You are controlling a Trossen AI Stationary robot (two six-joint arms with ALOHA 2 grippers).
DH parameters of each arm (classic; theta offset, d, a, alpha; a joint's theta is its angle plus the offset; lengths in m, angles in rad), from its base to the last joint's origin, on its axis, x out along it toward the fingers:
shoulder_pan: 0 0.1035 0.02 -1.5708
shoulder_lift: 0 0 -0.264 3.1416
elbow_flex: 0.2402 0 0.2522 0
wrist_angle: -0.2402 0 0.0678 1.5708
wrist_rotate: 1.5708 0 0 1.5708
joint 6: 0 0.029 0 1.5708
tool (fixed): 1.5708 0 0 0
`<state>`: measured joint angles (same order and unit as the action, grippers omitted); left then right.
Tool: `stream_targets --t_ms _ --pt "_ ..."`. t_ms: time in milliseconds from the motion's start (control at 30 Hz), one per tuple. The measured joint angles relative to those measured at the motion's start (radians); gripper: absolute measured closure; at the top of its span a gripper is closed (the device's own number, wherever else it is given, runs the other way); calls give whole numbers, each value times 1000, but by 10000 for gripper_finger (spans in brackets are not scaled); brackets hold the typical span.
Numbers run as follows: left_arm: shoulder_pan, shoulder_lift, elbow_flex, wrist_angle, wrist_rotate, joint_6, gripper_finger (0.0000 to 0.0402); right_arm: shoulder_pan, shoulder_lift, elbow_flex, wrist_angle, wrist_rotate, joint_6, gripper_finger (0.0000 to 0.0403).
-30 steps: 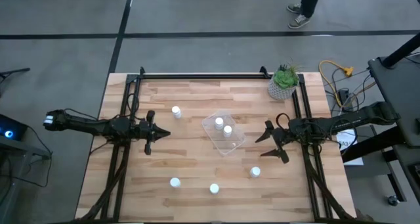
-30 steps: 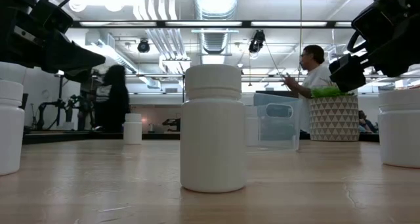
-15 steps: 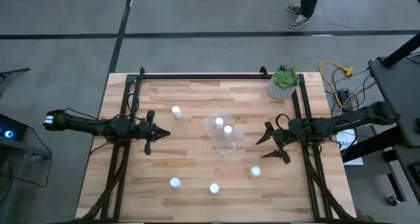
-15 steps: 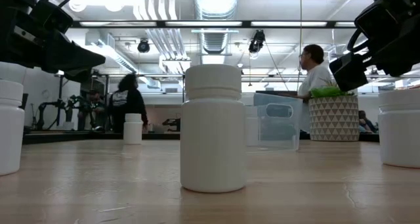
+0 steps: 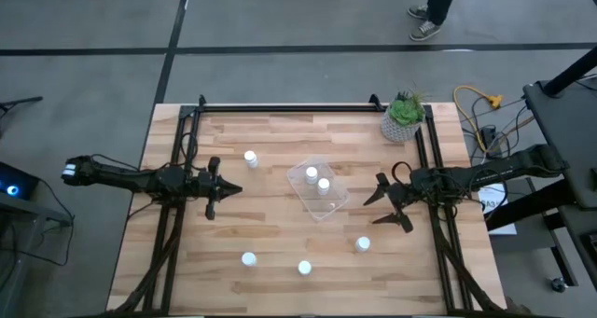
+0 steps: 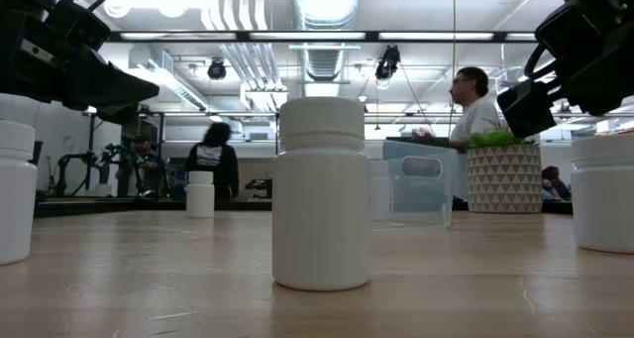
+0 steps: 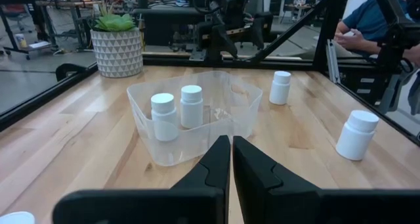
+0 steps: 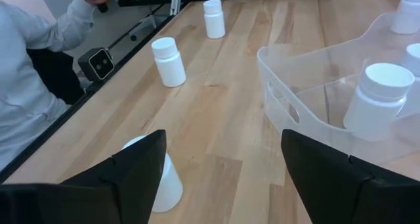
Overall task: Pick and place pill bottles into a basket
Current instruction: Put the white pill bottle into the transparent bin
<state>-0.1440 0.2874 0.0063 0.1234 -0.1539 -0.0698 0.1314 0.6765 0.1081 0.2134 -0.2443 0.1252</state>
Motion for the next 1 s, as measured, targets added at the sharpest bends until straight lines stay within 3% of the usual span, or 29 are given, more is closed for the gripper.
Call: stream_targets --t_ms 1000 --pt "0 -2 0 0 -6 25 402 2 17 0 -60 3 25 109"
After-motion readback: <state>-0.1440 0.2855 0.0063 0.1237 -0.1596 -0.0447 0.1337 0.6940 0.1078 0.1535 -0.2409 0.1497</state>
